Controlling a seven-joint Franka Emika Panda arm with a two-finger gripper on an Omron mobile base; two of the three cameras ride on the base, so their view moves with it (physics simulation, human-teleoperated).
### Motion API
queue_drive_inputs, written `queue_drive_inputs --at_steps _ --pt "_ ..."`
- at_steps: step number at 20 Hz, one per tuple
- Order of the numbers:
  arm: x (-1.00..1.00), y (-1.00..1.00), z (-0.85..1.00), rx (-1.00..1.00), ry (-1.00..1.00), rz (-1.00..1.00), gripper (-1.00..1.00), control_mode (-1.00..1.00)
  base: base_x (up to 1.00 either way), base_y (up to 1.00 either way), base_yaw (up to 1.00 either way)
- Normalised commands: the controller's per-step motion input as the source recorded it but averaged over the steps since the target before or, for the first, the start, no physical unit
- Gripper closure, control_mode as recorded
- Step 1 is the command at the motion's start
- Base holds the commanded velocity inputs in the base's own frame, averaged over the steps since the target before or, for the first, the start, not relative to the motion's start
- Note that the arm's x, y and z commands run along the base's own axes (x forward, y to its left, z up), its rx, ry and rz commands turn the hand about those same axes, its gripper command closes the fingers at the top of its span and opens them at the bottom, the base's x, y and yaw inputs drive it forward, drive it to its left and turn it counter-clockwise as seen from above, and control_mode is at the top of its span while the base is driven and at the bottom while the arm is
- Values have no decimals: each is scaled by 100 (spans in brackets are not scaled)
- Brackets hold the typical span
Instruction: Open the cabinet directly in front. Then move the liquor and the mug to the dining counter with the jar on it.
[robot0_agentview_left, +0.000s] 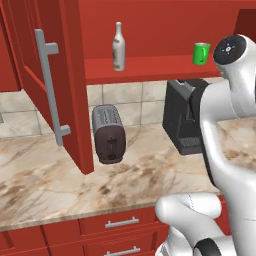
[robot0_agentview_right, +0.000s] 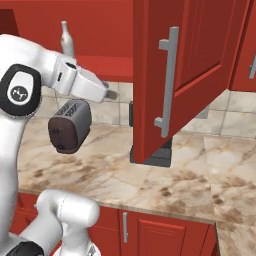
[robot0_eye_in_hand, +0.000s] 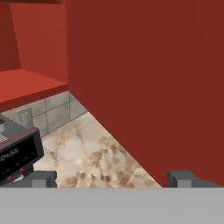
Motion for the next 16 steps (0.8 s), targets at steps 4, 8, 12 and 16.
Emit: queue_drive_inputs --at_steps 4,8,12,16 --pt "3 -13 0 7 16 19 -100 -100 0 0 0" --pt "21 0 0 11 23 24 -100 -100 0 0 0" --pt "21 3 1 13 11 32 -100 -100 0 0 0" --pt "4 10 2 10 -1 33 -100 -100 0 0 0"
